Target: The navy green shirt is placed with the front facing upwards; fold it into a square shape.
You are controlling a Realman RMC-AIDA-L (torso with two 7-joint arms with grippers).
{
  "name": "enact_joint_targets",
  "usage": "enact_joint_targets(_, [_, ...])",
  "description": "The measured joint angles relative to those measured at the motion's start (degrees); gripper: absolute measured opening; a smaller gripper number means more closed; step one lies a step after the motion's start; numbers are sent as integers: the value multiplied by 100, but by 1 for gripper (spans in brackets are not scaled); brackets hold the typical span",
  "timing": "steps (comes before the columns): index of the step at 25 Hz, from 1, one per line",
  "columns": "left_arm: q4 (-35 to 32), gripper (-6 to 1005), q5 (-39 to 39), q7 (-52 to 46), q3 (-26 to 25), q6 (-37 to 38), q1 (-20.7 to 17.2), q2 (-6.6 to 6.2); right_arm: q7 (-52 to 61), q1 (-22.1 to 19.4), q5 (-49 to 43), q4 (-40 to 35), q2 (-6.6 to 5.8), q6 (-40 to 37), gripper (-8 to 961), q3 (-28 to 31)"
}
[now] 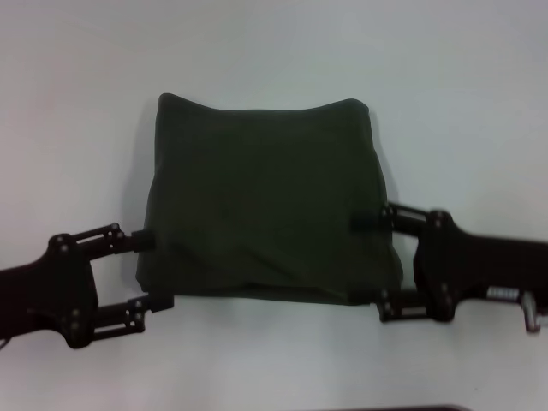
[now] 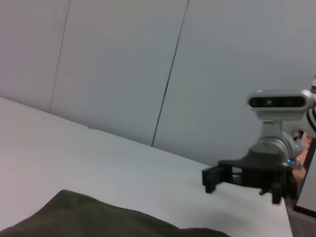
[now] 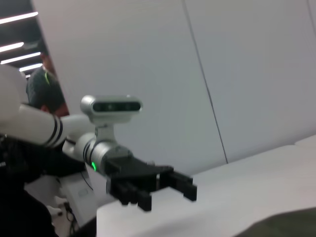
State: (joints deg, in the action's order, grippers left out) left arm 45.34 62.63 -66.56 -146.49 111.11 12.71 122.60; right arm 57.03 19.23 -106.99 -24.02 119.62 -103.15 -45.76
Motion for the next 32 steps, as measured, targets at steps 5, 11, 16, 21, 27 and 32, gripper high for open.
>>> enact_joint_targets(5, [-273, 751, -186, 183, -17, -91, -7, -46, -477, -237, -254, 299, -4, 225, 906, -24])
enact_joint_targets(11, [-755, 751, -599, 231, 2, -116, 77, -242, -743, -215, -325, 668, 7, 347, 879, 33])
enact_joint_targets(16, [-801, 751, -732, 246, -5, -26, 17, -308, -729, -79, -336, 767, 14, 406, 879, 19])
enact_joint_targets(21, [-852, 750, -742, 224, -26, -6, 39, -362, -729, -64, -342, 779, 16, 390, 879, 6])
enact_joint_targets(27, [-862, 749, -744, 210, -28, -70, 78, -332, -726, -42, -363, 862, 17, 421, 879, -102])
enact_joint_targets(32, [-852, 749, -744, 150, -52, -81, 99, -324, -726, -42, -366, 864, 17, 451, 879, -193])
